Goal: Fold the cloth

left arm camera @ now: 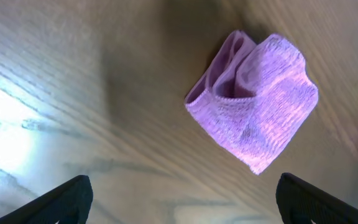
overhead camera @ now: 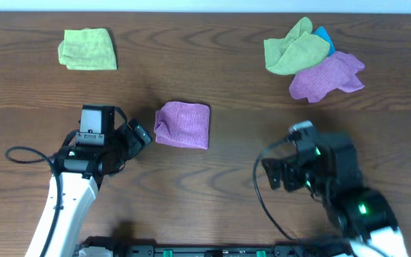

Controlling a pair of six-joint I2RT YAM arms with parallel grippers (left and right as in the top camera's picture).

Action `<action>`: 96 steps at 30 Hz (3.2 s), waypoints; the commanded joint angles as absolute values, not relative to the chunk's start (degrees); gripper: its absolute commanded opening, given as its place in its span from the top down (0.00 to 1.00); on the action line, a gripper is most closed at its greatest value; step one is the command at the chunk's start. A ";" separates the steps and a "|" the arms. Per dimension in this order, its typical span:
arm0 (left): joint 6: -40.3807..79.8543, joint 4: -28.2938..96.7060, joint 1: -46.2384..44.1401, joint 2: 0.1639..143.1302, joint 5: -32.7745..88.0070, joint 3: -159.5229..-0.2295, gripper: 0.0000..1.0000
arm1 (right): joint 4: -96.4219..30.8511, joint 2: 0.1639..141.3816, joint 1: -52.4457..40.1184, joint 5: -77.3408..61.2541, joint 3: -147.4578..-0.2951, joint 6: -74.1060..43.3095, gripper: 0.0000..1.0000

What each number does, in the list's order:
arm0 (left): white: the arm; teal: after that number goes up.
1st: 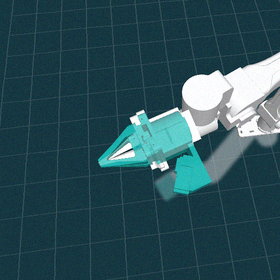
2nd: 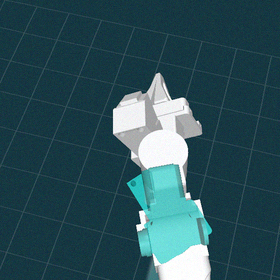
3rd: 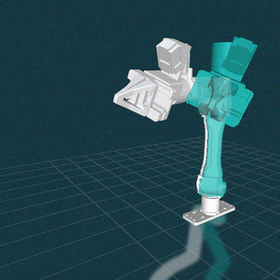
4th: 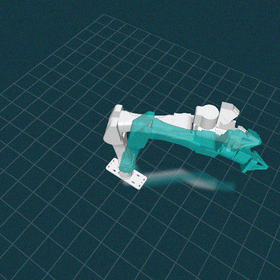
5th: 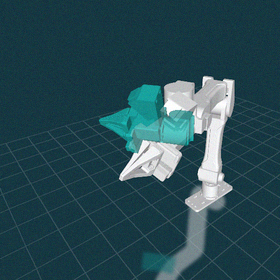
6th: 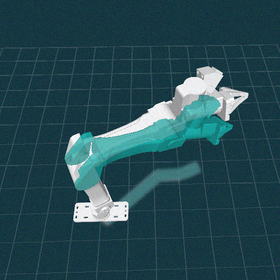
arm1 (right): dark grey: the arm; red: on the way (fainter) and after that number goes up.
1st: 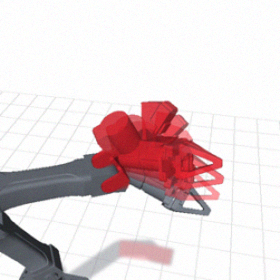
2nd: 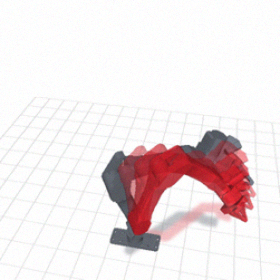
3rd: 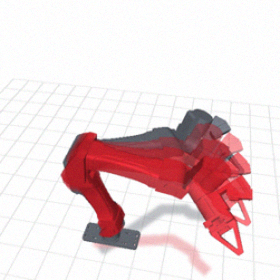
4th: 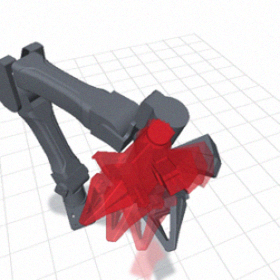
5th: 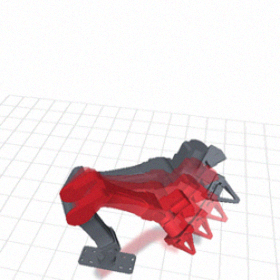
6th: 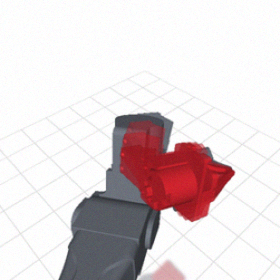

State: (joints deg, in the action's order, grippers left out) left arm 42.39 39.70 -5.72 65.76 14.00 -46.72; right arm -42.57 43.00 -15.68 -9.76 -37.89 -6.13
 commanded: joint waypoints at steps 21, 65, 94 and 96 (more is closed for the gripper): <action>45.32 34.15 -5.72 72.95 22.15 -46.24 0.04 | -42.68 35.94 -14.55 -1.72 -34.00 -11.31 0.01; 49.67 -11.90 -9.67 104.97 44.31 -46.61 0.94 | -42.65 35.94 -14.55 -1.72 -34.00 -11.31 0.01; 38.13 14.94 1.63 109.84 16.32 -93.25 0.94 | -42.65 35.94 -14.55 -1.69 -34.00 -11.31 0.01; 38.46 13.37 2.48 112.38 16.34 -93.91 0.94 | -42.65 35.94 -14.55 -1.72 -34.00 -11.31 0.01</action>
